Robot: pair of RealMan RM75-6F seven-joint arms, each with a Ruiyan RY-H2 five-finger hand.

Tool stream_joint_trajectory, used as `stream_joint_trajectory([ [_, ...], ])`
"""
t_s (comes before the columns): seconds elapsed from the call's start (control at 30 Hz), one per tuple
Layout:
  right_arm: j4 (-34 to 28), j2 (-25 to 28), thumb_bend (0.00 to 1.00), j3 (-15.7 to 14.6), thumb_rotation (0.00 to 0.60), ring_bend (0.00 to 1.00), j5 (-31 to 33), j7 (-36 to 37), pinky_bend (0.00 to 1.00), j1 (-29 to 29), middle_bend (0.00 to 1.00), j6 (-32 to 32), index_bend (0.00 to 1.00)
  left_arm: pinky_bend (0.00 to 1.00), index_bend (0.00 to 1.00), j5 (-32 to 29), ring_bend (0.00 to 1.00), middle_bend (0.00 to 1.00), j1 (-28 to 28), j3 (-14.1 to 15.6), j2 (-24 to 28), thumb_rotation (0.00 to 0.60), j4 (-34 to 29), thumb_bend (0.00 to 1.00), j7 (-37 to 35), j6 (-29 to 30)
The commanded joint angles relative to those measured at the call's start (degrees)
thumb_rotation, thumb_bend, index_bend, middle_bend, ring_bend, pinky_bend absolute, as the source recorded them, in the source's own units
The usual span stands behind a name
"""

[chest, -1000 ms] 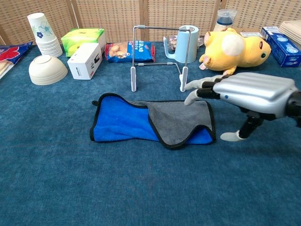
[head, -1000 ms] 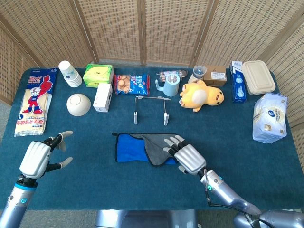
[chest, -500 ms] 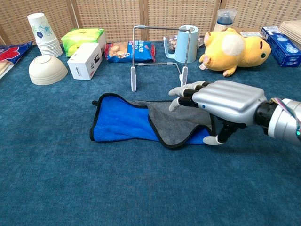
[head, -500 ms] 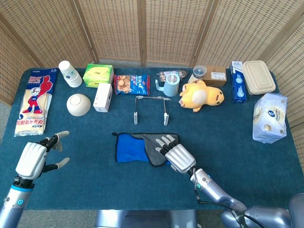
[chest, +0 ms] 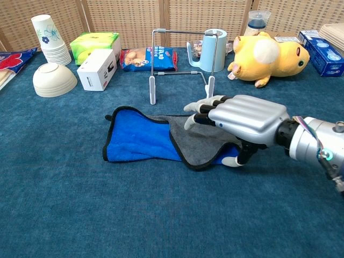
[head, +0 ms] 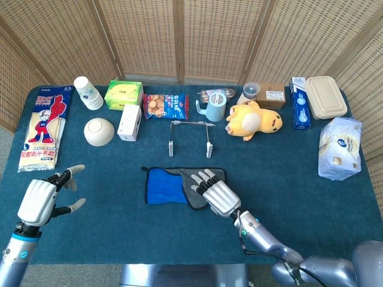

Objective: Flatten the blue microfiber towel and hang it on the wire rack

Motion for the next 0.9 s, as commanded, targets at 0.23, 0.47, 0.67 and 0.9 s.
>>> stream_joint_trajectory([
  [0.23,1.46,-1.49,0.28,1.31,0.6,0.0,0.62,1.03,0.0,0.57,0.02,0.16,0.25,0.99,0.25,-0.06,0.58,0.63,0.33,0.04,0.19,0.6,0.29,0.24,-0.62,0.39],
  [0.47,1.94,-1.81,0.31,1.74,0.6,0.0,1.33,2.4,0.0,0.38,0.05,0.49,0.34,0.99,0.25,-0.08,0.58,0.63,0.5,-0.04,0.25,0.6,0.6,0.24,-1.15,0.67],
  [0.67,1.49,-1.67,0.31,2.36,0.6,0.02,1.75,3.03,0.01,0.2,0.06,1.26,0.36,0.99,0.25,0.01,0.58,0.63,0.48,-0.05,0.15,0.6,0.66,0.24,-1.12,0.61],
  [0.9,1.36,-1.83,0.32,2.23,0.6,0.09,2.56,4.47,0.05,-0.23,0.11,1.2,0.49,0.99,0.25,-0.07,0.58,0.63,0.69,-0.08,0.26,0.6,0.66,0.24,-1.07,0.84],
])
